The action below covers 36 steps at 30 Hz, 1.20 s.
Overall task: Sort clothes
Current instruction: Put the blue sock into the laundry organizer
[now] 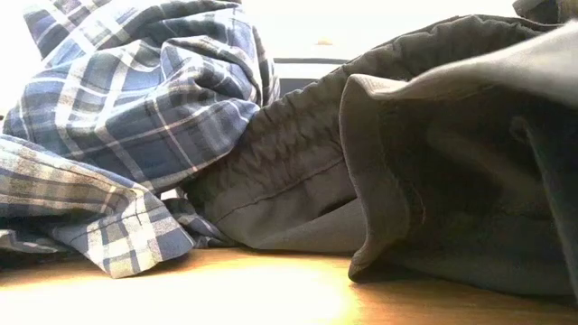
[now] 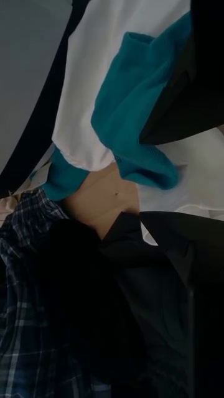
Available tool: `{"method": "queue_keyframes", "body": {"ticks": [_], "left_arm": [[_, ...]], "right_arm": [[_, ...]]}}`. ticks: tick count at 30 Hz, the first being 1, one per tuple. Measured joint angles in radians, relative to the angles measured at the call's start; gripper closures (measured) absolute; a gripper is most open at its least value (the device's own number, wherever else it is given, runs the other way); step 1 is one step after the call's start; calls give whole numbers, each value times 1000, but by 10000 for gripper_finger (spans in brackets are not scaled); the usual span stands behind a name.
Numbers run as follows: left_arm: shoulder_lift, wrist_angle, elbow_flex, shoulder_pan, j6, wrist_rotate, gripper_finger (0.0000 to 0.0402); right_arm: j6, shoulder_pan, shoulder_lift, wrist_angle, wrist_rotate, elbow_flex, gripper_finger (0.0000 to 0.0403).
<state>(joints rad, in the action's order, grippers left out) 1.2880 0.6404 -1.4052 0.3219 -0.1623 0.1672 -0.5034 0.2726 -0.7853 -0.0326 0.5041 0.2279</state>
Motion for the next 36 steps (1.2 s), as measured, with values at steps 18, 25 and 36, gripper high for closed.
{"method": "queue_keyframes", "body": {"ticks": [18,25,36], "left_arm": [[-330,-34,329,-551,-133,350,289],[-421,-148,530,-692,-183,448,289],[-475,23,624,-728,-319,470,289]], "right_arm": [[0,0,0,-4,0,0,215],[46,0,0,29,0,50,223],[169,-11,-54,587,30,314,267]]}}
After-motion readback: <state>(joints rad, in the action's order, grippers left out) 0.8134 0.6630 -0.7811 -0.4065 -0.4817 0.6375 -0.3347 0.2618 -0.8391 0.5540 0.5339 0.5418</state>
